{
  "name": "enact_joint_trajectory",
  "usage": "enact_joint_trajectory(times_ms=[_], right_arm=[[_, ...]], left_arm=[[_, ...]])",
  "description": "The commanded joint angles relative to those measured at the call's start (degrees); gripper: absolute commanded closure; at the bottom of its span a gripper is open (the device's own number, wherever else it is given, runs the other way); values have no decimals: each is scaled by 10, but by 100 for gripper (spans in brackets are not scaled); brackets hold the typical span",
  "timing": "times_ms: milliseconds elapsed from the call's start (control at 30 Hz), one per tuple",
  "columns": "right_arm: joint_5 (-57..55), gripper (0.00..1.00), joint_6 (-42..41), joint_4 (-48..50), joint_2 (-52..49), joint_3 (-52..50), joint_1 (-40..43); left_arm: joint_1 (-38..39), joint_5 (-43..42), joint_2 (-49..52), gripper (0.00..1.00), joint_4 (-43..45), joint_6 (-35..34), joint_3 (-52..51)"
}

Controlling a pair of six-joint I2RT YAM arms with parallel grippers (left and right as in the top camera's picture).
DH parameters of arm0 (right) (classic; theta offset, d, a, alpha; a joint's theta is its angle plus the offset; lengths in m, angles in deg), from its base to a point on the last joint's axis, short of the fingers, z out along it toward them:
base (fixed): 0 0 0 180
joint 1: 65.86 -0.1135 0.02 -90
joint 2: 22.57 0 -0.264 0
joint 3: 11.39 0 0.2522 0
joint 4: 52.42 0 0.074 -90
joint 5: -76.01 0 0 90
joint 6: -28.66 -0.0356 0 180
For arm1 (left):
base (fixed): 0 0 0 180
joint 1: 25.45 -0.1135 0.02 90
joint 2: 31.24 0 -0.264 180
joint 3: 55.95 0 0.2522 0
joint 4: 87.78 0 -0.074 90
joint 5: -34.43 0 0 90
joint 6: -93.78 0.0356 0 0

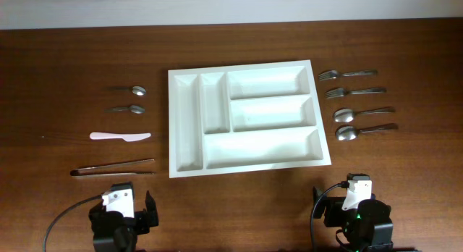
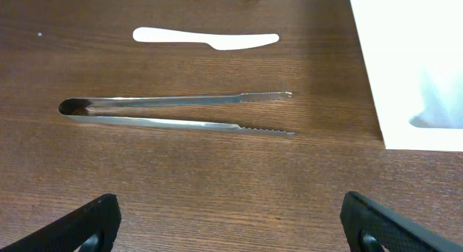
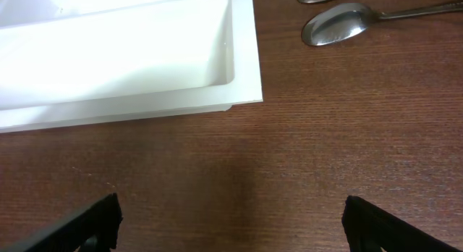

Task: Pack container

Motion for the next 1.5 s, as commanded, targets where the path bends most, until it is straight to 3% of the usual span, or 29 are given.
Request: enact_joint_trajectory(times_ms=[0, 267, 467, 533, 600, 867, 1067, 1300, 1467], right_arm=[[3, 1, 2, 1, 5, -2, 3], [3, 1, 2, 20, 5, -2, 3], [25, 1, -7, 166, 5, -2, 3], [25, 1, -30, 206, 5, -2, 3], [25, 1, -140, 223, 5, -2, 3], [-44, 1, -258, 261, 5, -2, 3], [-45, 1, -233, 275, -8, 43, 3], [-90, 1, -98, 157, -204, 276, 3], [-138, 1, -63, -19, -424, 549, 3]], left_arm=[[-3, -6, -5, 1, -2, 11, -5], [-3, -6, -5, 1, -2, 11, -5], [-3, -6, -5, 1, -2, 11, -5], [-3, -6, -5, 1, -2, 11, -5], [-3, -6, -5, 1, -2, 11, -5], [-3, -6, -5, 1, -2, 11, -5], [-3, -6, -5, 1, -2, 11, -5], [-3, -6, -5, 1, -2, 11, -5], [-3, -6, -5, 1, -2, 11, -5]])
